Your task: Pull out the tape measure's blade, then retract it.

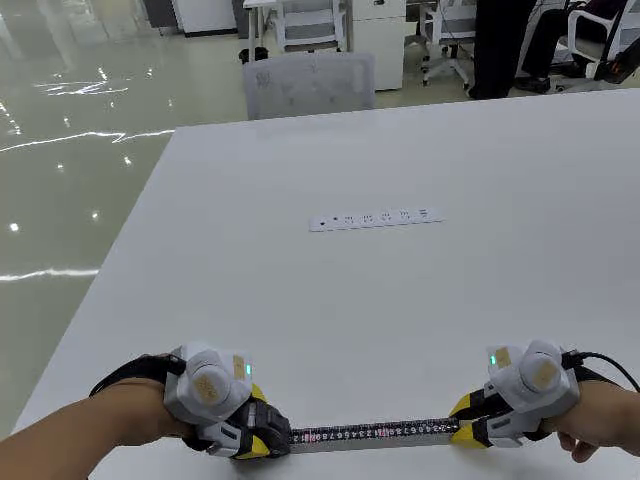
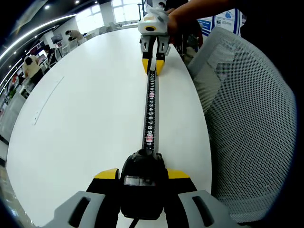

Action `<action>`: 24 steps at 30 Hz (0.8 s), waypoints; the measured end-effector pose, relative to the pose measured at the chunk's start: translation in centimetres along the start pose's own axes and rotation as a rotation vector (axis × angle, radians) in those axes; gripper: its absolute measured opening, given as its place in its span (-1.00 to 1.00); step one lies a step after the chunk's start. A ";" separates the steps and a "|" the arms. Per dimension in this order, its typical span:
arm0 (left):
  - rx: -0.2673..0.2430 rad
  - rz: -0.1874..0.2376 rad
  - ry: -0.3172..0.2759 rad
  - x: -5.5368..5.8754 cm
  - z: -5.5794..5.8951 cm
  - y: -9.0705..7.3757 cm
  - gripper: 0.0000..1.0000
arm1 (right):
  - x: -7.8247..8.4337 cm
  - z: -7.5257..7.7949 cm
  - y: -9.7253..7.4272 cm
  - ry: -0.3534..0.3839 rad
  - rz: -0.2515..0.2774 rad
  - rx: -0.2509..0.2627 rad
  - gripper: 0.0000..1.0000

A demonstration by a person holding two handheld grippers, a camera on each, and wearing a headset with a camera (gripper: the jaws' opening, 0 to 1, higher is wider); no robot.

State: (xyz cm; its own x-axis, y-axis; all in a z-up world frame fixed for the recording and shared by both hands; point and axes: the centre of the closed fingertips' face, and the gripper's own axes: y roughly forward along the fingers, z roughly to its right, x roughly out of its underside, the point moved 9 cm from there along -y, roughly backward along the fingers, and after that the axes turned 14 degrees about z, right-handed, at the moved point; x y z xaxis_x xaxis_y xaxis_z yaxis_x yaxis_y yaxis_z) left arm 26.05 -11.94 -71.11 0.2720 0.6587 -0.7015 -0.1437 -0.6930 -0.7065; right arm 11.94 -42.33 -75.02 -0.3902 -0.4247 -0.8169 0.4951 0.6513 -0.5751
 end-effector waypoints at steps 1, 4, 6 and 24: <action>0.000 0.000 0.000 0.0 0.0 0.0 -0.35 | 0.0 0.0 -0.1 0.001 0.000 0.001 -0.76; -0.001 0.000 0.000 0.0 0.0 0.0 -0.35 | 0.2 0.1 -0.2 0.003 -0.002 0.006 -0.76; 0.000 0.000 0.001 0.0 0.0 0.0 -0.35 | 0.3 0.2 -0.4 0.008 0.000 0.006 -0.76; -0.007 -0.001 0.000 0.0 0.1 0.0 -0.35 | 0.5 0.2 -0.9 0.016 -0.001 0.015 -0.76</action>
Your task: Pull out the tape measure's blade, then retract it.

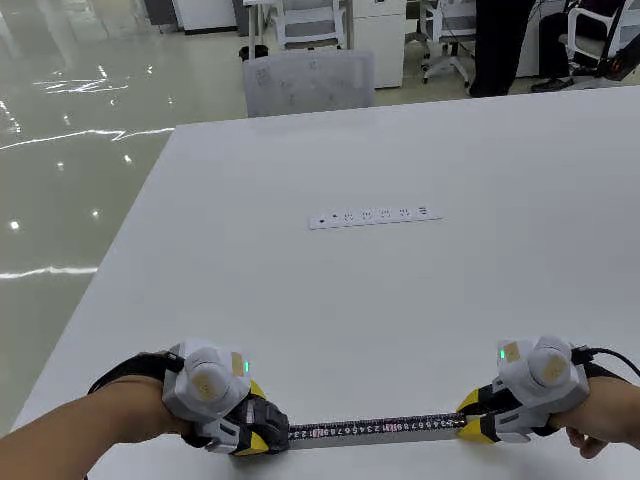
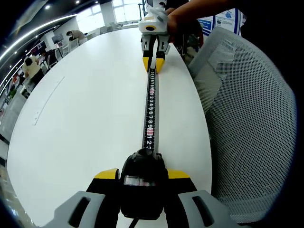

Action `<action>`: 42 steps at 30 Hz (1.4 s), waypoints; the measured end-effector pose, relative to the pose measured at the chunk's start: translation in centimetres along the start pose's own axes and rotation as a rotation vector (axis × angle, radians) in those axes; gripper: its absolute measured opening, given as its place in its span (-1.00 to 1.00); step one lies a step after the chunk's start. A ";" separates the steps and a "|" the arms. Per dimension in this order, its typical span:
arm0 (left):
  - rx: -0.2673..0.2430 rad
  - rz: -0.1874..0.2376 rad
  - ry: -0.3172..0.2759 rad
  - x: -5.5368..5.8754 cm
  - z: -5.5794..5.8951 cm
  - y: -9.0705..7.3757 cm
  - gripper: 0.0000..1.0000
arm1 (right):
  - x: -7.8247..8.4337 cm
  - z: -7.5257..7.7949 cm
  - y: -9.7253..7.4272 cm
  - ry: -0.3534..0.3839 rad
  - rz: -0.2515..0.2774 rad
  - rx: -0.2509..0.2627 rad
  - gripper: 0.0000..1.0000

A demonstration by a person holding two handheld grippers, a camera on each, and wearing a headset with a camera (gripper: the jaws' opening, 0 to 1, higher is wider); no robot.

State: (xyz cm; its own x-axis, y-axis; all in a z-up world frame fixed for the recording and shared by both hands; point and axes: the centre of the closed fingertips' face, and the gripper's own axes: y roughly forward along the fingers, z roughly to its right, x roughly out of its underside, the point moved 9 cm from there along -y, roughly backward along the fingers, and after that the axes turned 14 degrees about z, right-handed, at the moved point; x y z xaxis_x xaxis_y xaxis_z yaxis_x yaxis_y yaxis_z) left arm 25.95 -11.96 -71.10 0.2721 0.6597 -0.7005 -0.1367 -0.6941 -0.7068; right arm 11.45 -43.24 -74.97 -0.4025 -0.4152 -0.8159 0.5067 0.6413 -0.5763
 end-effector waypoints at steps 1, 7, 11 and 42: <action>0.001 -0.001 0.000 0.0 0.0 0.0 -0.35 | 0.0 0.0 0.0 0.001 -0.001 0.000 -0.76; 0.000 0.000 0.000 0.0 0.0 0.0 -0.35 | 0.0 0.0 0.0 0.001 -0.003 0.003 -0.76; 0.001 0.001 -0.002 0.0 0.0 0.1 -0.35 | 0.0 0.0 -0.1 0.026 0.002 -0.008 -0.76; 0.006 -0.008 -0.004 0.0 -0.1 0.3 -0.35 | -0.4 0.2 0.4 -0.012 -0.074 -0.019 -0.73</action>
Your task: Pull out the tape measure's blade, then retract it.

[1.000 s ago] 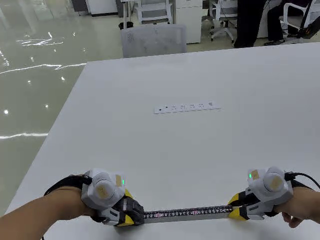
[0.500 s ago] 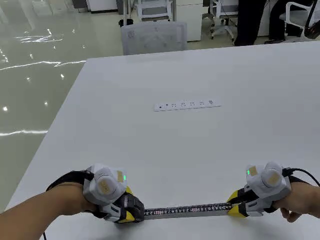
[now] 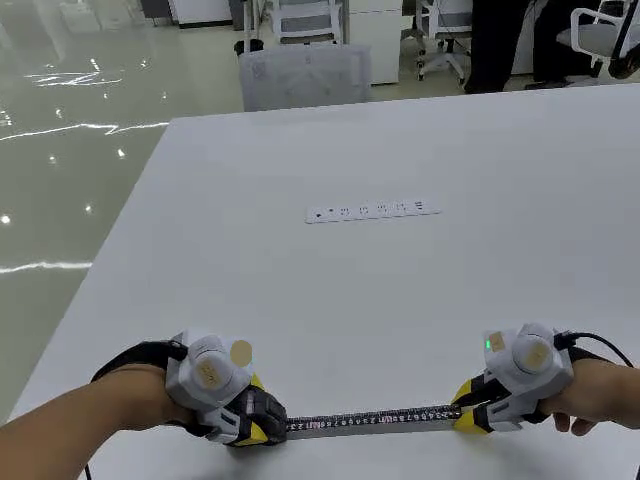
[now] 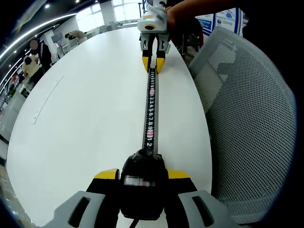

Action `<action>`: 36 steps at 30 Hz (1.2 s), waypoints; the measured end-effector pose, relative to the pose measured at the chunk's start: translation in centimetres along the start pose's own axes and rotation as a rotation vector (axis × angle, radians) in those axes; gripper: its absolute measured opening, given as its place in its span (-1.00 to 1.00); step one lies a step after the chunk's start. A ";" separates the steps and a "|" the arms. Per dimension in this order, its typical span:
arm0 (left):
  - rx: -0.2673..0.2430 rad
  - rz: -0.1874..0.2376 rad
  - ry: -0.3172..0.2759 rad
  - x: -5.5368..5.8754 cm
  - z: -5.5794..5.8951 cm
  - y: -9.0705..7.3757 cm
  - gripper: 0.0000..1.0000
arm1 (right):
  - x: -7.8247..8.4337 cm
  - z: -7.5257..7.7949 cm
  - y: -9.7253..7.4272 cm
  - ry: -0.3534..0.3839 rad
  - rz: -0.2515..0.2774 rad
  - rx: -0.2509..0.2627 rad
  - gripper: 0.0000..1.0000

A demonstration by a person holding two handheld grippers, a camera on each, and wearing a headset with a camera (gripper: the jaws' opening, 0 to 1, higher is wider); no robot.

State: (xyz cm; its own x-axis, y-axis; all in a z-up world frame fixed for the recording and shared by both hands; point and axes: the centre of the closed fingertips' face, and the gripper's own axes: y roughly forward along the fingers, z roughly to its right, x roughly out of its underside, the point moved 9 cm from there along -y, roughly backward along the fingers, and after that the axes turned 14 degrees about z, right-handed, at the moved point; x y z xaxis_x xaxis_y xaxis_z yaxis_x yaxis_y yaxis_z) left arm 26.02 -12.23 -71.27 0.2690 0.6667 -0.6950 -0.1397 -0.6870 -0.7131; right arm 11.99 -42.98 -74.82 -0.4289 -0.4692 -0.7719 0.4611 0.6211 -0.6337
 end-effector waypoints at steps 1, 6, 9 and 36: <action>-0.001 0.000 0.000 0.0 0.0 0.0 -0.35 | 0.0 0.0 0.0 -0.002 -0.002 0.000 -0.72; -0.003 0.004 0.003 0.0 0.0 0.0 -0.35 | 0.0 -0.1 0.0 -0.005 -0.005 0.004 -0.72; -0.003 0.006 0.013 0.0 0.1 0.0 -0.34 | -0.2 0.0 0.0 -0.037 -0.017 -0.002 -0.72; -0.363 0.205 -0.495 2.4 -1.4 -5.3 0.53 | -0.8 -0.9 -3.5 0.122 0.055 0.235 -0.23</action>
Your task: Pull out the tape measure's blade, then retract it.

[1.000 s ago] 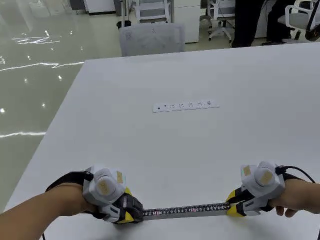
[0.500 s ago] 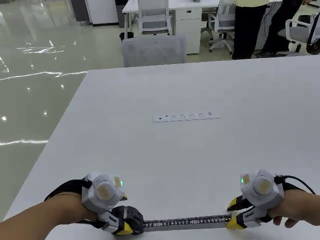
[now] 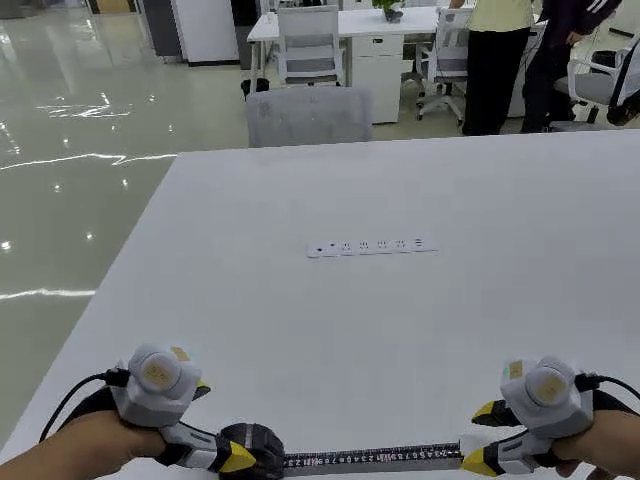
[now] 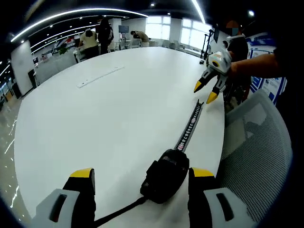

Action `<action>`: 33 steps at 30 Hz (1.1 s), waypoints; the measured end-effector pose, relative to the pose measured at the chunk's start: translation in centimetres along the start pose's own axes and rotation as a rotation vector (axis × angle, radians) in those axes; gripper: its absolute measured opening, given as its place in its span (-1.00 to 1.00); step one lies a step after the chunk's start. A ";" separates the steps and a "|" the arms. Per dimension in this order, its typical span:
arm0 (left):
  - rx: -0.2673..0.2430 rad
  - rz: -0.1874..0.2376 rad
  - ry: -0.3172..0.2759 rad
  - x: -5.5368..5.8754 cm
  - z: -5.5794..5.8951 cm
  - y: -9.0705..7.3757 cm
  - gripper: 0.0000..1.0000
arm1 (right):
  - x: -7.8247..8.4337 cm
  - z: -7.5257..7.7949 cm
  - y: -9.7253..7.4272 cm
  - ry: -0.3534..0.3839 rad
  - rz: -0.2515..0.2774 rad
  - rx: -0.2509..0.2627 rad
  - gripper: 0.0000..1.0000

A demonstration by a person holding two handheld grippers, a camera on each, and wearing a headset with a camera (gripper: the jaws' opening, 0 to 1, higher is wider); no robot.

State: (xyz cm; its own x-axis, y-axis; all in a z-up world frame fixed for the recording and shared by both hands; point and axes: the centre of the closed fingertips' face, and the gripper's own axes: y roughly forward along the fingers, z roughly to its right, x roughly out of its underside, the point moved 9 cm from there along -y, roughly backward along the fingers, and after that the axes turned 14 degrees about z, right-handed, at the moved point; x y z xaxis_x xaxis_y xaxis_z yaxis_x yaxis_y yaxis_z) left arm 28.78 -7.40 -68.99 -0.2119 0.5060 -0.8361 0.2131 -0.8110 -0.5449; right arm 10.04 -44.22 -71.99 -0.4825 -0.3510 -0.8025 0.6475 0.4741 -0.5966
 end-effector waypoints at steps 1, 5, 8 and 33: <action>-0.018 0.031 -0.013 -0.2 0.0 -0.3 0.58 | 0.0 -0.1 -0.3 0.018 0.010 0.004 -0.23; -0.057 0.079 -0.049 -0.4 0.0 -1.1 0.80 | -0.1 -0.4 -1.0 0.037 0.037 0.045 -0.09; -0.072 0.114 -0.102 0.0 0.0 -1.2 0.96 | 0.0 -0.4 -1.4 0.060 0.059 0.080 0.05; -0.156 0.254 -0.147 3.8 3.1 -5.7 1.00 | 2.7 -3.2 -7.0 0.108 0.216 0.288 0.99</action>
State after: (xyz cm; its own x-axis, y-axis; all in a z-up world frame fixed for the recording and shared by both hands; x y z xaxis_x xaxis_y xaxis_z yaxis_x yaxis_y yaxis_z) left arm 23.76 -1.72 -68.87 -0.2659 0.2370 -0.9344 0.4181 -0.8450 -0.3333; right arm 2.30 -45.88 -70.03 -0.3659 -0.1727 -0.9145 0.8733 0.2757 -0.4015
